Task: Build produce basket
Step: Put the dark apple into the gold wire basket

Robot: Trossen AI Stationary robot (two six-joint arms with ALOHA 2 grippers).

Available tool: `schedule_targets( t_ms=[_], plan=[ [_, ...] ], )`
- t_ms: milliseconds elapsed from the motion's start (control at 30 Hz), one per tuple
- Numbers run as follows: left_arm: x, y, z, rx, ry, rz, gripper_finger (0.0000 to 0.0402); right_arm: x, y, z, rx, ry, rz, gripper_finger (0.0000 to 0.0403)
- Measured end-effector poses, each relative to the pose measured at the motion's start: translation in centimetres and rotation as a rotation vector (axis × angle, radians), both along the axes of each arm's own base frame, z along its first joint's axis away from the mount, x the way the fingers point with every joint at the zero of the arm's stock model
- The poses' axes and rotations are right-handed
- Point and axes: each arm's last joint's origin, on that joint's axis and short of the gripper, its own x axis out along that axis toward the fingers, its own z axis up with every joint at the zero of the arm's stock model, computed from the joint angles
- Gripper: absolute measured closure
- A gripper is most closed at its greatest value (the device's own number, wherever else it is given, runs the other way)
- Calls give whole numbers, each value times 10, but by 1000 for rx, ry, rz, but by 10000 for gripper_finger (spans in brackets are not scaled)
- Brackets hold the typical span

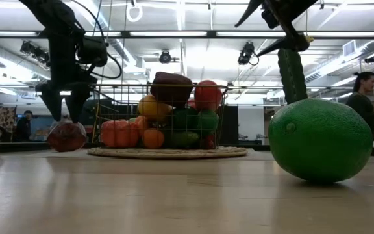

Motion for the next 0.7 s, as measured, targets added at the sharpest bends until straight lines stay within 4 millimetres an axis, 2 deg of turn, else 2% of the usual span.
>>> schedule_targets(
  t_ms=[333, 700],
  plan=[
    [-8, 6, -10, -5, -28, 53, 12, 0, 2, 0, -6, 2, 12, 19],
    [-4, 10, -10, 35, -93, 73, 12, 1, 8, 0, -1, 1, 36, 19]
  ],
)
